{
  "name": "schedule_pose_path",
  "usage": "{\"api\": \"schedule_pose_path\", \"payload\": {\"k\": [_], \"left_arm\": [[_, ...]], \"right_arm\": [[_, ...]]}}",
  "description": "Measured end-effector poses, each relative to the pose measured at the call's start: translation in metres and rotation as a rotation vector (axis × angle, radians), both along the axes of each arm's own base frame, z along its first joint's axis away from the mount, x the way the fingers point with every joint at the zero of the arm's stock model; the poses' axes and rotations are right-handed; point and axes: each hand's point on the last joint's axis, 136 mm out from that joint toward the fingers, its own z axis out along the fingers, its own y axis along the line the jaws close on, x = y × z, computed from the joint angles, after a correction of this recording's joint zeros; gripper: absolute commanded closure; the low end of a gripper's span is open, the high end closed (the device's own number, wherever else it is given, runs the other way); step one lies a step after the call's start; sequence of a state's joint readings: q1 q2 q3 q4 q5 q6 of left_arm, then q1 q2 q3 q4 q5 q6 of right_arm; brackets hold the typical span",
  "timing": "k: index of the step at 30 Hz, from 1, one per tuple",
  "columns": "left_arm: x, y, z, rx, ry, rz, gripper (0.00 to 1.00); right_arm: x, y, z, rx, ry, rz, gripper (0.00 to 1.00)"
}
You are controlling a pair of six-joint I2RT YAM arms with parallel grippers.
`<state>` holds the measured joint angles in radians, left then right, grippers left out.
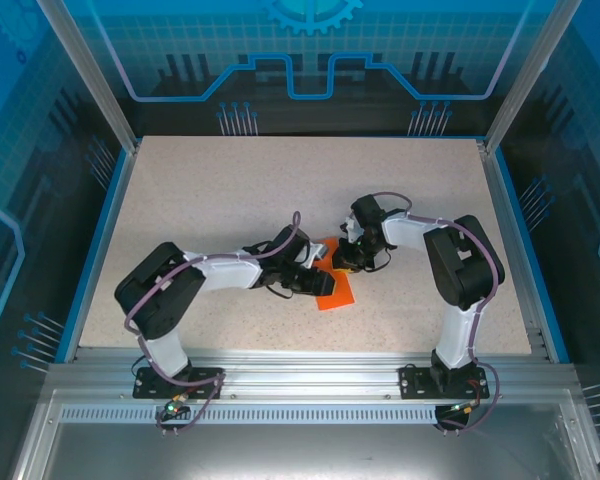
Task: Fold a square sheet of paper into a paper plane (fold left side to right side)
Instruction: Hold the square sheet of paper at the center of the table.
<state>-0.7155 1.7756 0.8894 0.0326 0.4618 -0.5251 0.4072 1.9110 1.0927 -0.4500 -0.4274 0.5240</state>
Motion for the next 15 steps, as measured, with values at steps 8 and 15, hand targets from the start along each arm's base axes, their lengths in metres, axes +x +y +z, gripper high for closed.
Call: {"api": "schedule_pose_path", "payload": {"k": [8, 15], "left_arm": [[0.003, 0.001, -0.015, 0.033, 0.019, 0.009, 0.56], [0.004, 0.000, -0.016, 0.044, 0.025, 0.012, 0.57]], "right_arm": [[0.000, 0.002, 0.007, 0.024, -0.026, -0.006, 0.73], [-0.001, -0.004, 0.042, 0.032, -0.104, 0.003, 0.74]]}}
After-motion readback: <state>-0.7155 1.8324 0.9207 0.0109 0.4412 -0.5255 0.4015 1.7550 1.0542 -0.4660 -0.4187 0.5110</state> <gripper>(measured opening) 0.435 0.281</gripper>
